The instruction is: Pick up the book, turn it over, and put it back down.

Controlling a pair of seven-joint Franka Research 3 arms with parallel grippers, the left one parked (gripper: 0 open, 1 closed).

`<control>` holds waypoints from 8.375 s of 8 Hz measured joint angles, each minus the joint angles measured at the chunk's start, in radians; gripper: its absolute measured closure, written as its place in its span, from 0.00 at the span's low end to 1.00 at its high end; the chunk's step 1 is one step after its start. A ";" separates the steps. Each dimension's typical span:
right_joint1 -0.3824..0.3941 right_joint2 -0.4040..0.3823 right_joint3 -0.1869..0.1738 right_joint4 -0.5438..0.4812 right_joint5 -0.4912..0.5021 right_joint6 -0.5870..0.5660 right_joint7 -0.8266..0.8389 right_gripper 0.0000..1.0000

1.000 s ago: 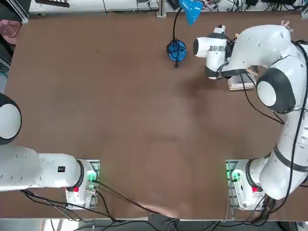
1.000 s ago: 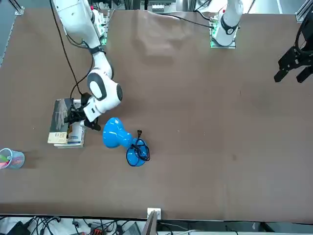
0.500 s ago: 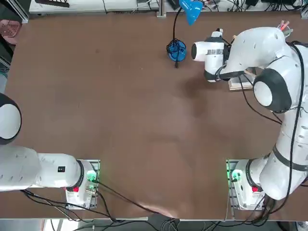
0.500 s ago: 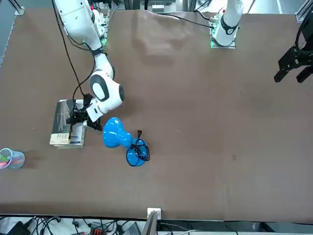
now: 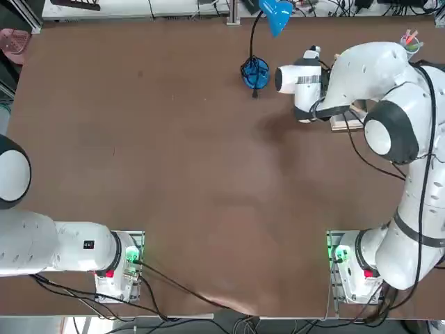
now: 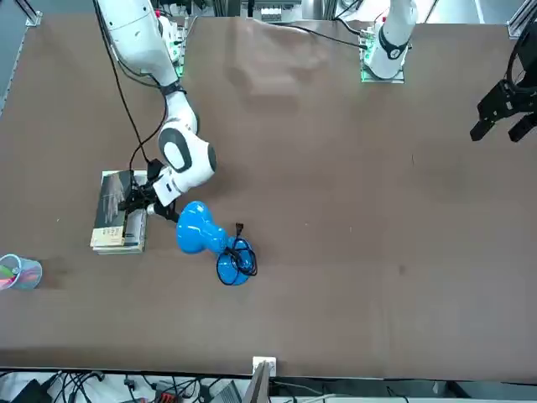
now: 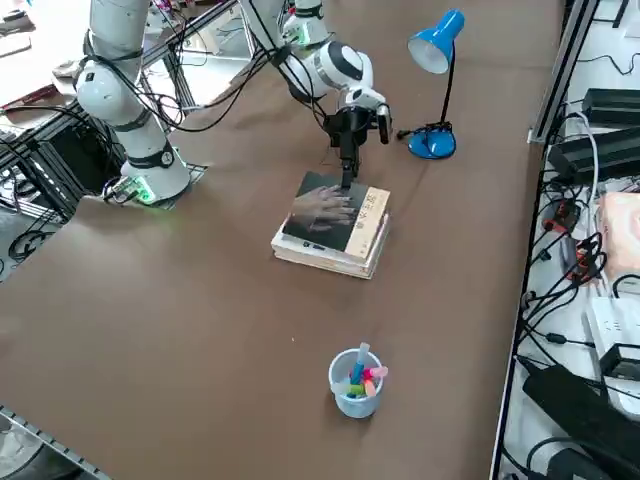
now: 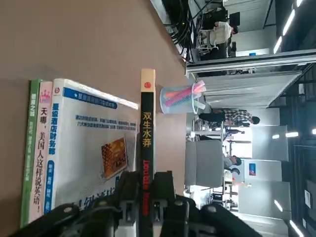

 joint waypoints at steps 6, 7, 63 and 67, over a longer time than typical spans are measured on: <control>0.001 0.014 0.000 -0.008 -0.028 0.002 0.010 0.89; 0.002 0.018 0.000 -0.008 -0.038 0.002 0.017 0.89; -0.253 -0.365 -0.027 0.257 0.931 0.018 -0.737 0.00; -0.354 -0.451 -0.028 0.294 1.100 -0.045 -0.972 0.00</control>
